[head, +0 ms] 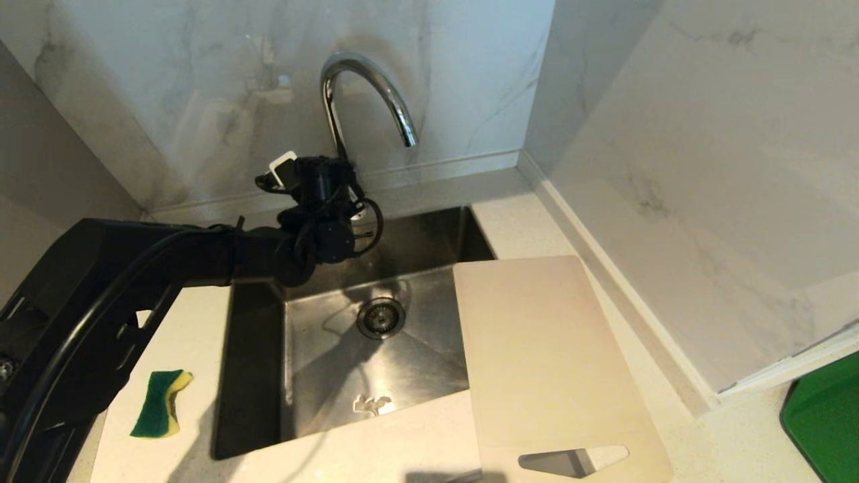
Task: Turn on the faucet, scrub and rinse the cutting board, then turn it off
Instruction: Turn on the tap
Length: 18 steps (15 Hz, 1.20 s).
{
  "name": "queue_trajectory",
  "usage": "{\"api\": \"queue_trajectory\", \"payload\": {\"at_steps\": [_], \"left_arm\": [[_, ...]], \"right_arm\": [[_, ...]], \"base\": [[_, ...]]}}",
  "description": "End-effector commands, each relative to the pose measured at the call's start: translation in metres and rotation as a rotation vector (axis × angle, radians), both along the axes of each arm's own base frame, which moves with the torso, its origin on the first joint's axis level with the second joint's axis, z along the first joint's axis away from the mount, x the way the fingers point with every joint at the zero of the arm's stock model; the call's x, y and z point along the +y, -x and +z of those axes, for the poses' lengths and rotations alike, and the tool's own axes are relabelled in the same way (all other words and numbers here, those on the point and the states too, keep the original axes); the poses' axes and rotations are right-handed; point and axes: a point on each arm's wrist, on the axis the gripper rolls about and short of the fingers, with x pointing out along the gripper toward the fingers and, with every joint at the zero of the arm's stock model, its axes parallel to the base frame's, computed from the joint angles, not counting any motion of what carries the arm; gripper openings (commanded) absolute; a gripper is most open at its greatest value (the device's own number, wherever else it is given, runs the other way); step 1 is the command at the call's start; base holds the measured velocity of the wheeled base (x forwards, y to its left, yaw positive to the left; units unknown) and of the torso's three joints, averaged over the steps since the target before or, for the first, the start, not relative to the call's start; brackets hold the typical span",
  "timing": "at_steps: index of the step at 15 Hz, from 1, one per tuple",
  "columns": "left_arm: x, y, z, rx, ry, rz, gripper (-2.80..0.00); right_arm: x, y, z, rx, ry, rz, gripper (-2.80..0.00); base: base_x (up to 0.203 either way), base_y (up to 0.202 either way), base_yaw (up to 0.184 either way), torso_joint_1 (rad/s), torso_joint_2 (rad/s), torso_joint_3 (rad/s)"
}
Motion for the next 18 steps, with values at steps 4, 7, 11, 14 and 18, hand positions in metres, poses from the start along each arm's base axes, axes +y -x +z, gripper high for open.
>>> {"api": "queue_trajectory", "payload": {"at_steps": [4, 7, 11, 14, 18], "left_arm": [[-0.012, 0.017, 0.018, -0.006, -0.011, -0.039, 0.00], [-0.007, 0.011, 0.013, -0.016, -0.013, -0.016, 0.00], [0.009, -0.001, 0.007, -0.006, -0.019, 0.019, 0.00], [0.010, -0.006, -0.001, 0.001, -0.024, 0.022, 0.00], [0.009, -0.010, -0.009, 0.007, -0.029, 0.011, 0.00]], "right_arm": [[0.000, 0.000, 0.000, 0.000, 0.000, 0.001, -2.80], [0.000, 0.000, 0.000, 0.001, 0.000, 0.001, -2.80], [0.000, 0.000, 0.000, 0.001, 0.000, 0.001, -2.80], [0.000, 0.000, 0.000, 0.001, 0.000, -0.001, -2.80], [0.000, 0.000, 0.000, 0.002, 0.000, 0.000, -2.80]], "base": [[0.000, 0.000, 0.000, 0.000, 0.00, 0.000], [0.000, 0.000, 0.000, 0.000, 0.00, 0.000], [0.000, 0.000, 0.000, 0.000, 0.00, 0.000], [0.000, 0.000, 0.000, 0.000, 0.00, 0.000], [0.000, 0.000, 0.000, 0.000, 0.00, 0.000]]}}
